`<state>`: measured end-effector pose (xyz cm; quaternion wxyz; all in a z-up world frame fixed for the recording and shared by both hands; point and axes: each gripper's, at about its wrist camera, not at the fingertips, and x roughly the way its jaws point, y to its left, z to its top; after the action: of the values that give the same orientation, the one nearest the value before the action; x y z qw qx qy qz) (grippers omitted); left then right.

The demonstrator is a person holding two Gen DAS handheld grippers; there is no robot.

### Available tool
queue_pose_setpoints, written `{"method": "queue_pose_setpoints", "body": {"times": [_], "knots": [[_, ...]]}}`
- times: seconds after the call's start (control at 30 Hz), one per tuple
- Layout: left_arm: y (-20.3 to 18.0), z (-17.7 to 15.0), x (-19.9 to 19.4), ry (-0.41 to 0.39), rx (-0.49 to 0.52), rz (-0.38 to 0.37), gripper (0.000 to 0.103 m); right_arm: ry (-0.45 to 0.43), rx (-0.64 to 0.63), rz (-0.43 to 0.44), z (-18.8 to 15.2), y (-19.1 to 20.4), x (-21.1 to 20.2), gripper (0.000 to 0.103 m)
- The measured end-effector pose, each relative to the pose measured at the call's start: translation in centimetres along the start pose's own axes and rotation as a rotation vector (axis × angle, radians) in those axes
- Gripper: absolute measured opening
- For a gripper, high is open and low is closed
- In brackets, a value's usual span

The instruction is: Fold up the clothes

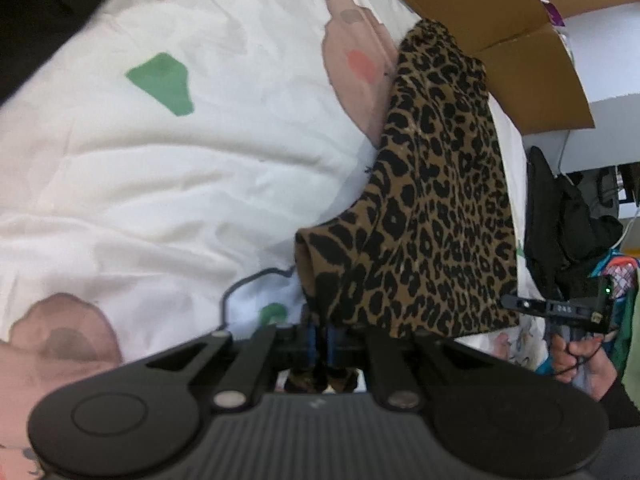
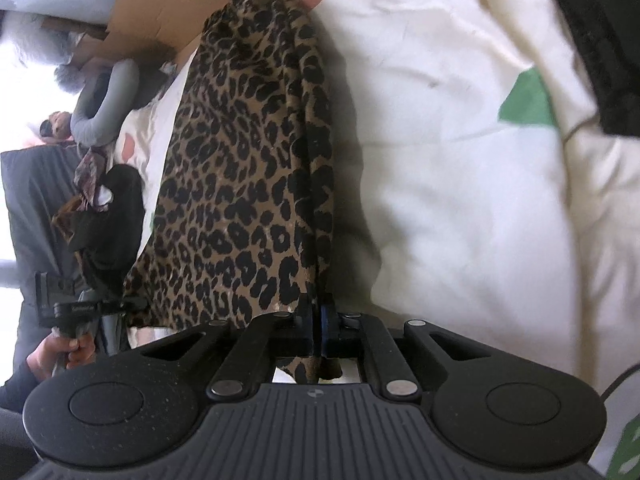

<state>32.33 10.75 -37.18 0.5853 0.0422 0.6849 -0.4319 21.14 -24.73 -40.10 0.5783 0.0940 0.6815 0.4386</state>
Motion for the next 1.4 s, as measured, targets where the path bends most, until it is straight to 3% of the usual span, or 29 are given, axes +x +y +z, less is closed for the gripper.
{"method": "queue_pose_setpoints", "body": {"times": [0.33, 0.77, 0.97, 1.4], "knots": [[1.5, -1.3, -0.6, 0.024, -0.034, -0.009, 0.005, 0.072, -0.021, 0.021, -3.0, 0.9, 0.2, 0.001], [1.1, -3.4, -3.2, 0.057, -0.09, -0.035, 0.005, 0.127, -0.074, 0.064, -5.3, 2.6, -2.8, 0.001], [0.6, -3.8, -2.6, 0.06, -0.107, -0.059, 0.005, 0.114, -0.1, 0.038, -5.1, 3.1, -3.9, 0.001], [-1.3, 0.1, -5.8, -0.076, -0.15, -0.154, 0.005, 0.014, -0.121, 0.079, -3.1, 4.4, -4.2, 0.001]]}}
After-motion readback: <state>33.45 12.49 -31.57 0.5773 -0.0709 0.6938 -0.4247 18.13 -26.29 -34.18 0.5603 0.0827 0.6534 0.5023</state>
